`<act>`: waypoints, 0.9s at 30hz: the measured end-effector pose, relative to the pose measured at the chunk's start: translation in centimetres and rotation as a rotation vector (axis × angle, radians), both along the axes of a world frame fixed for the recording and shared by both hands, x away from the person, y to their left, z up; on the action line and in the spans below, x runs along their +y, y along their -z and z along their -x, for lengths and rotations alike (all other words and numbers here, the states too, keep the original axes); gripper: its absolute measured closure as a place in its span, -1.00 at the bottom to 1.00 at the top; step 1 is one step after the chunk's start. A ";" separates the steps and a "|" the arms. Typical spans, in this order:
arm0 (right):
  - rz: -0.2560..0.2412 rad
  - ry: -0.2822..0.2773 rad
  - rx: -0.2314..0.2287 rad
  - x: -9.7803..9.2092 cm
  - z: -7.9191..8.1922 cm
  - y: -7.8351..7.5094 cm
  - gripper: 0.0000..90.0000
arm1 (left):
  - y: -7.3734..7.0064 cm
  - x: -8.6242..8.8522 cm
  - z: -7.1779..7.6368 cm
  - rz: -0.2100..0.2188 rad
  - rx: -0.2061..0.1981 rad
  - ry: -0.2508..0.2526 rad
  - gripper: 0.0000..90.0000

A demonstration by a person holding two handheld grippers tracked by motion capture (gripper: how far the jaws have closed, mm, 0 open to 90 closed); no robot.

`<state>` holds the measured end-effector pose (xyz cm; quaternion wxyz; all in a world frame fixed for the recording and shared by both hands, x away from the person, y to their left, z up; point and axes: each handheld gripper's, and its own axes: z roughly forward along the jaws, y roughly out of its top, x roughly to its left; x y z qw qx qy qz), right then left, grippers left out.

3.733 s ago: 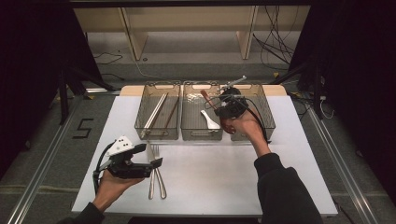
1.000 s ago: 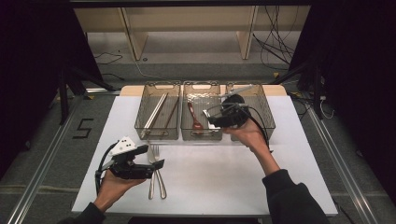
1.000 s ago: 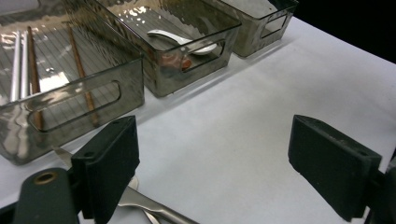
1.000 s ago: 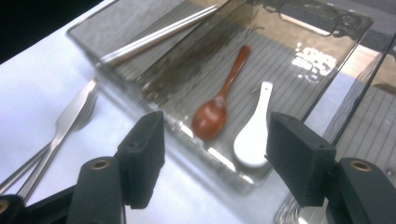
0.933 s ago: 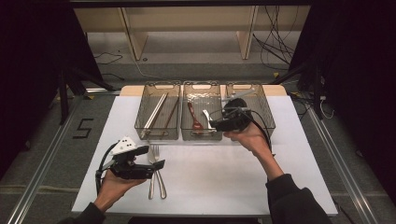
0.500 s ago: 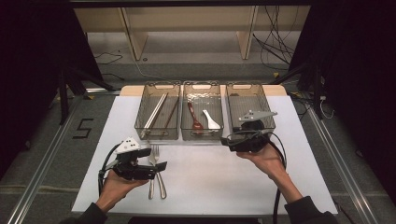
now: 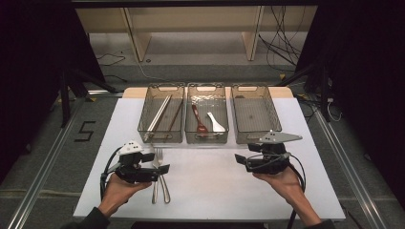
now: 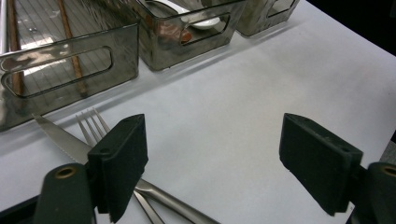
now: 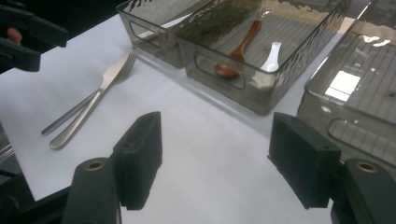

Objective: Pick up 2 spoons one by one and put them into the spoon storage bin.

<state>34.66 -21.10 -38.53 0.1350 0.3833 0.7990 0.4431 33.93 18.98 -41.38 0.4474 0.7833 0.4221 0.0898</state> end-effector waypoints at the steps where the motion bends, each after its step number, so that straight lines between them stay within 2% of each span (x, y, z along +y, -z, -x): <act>1: 0.003 -0.007 0.002 -0.2 0.2 0.2 -0.21 | 0.0 0.0 0.0 -0.005 0.003 0.001 -0.44; 8: 0.009 0.001 0.018 -1.6 1.3 1.5 -0.21 | 0.2 -0.2 -0.1 -0.012 0.031 0.018 -0.22; 14: 0.022 -0.001 0.028 -2.0 2.2 2.4 -0.23 | 0.7 -0.9 -0.1 -0.055 0.079 0.057 -0.03; 19: 0.020 0.011 0.038 -2.4 2.6 2.9 -0.26 | 0.9 -1.6 -0.2 -0.103 0.100 0.094 0.15; 23: 0.026 0.011 0.048 -2.7 2.7 3.4 -0.26 | 1.3 -2.2 -0.4 -0.150 0.123 0.123 0.39; 27: 0.035 0.015 0.059 -2.8 2.8 3.7 -0.27 | 1.8 -2.8 -0.5 -0.213 0.142 0.155 0.59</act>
